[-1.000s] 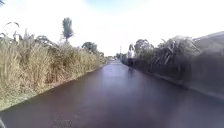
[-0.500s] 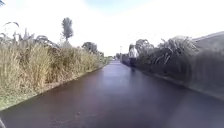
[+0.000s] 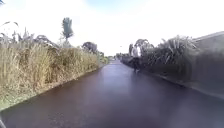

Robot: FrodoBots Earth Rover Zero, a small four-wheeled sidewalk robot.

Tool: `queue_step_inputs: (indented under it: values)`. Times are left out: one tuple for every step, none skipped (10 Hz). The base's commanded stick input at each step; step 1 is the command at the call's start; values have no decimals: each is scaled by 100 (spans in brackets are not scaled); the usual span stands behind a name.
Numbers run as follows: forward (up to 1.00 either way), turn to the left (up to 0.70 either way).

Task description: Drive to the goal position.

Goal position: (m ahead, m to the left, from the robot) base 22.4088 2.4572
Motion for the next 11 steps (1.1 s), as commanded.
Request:
queue_step_inputs:
  values:
    - [54, 0]
    - [96, 0]
    - [100, 0]
    - [100, 0]
    - [100, 0]
    - [100, 0]
    - [100, 0]
    - [100, 0]
    - [100, -1]
    - [100, -2]
    - [100, -3]
